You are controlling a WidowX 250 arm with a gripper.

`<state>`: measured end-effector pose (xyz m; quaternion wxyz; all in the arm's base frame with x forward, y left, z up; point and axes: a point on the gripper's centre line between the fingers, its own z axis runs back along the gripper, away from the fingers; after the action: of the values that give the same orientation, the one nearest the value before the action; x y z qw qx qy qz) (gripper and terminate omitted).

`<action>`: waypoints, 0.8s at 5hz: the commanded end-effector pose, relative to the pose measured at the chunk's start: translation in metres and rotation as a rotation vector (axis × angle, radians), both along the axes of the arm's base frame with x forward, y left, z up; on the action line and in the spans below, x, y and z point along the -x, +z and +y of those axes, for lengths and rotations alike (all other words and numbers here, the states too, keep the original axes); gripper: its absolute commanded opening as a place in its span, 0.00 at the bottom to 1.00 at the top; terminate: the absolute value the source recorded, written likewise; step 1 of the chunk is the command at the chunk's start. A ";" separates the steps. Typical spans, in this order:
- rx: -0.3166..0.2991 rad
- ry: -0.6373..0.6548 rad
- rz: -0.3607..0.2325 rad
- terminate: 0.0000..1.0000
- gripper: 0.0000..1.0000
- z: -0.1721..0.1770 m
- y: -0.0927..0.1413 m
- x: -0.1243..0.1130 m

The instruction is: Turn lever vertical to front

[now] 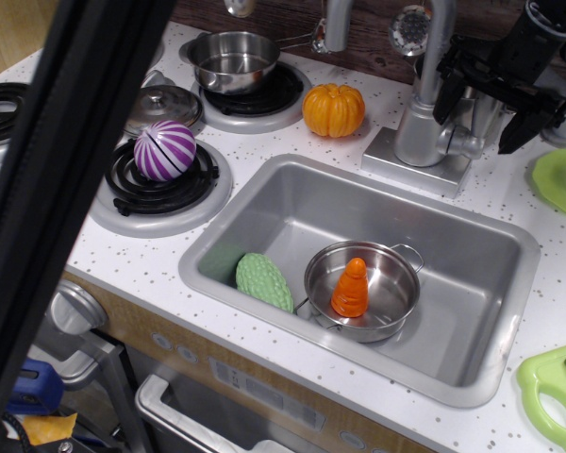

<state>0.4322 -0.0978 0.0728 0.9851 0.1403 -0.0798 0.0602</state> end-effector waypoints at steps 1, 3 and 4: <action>0.012 -0.021 -0.156 0.00 1.00 -0.006 0.045 -0.018; 0.020 -0.057 -0.186 0.00 1.00 0.001 0.046 -0.032; 0.027 -0.063 -0.197 0.00 1.00 0.003 0.043 -0.035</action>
<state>0.4630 -0.0923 0.0868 0.9808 0.1249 -0.1458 0.0354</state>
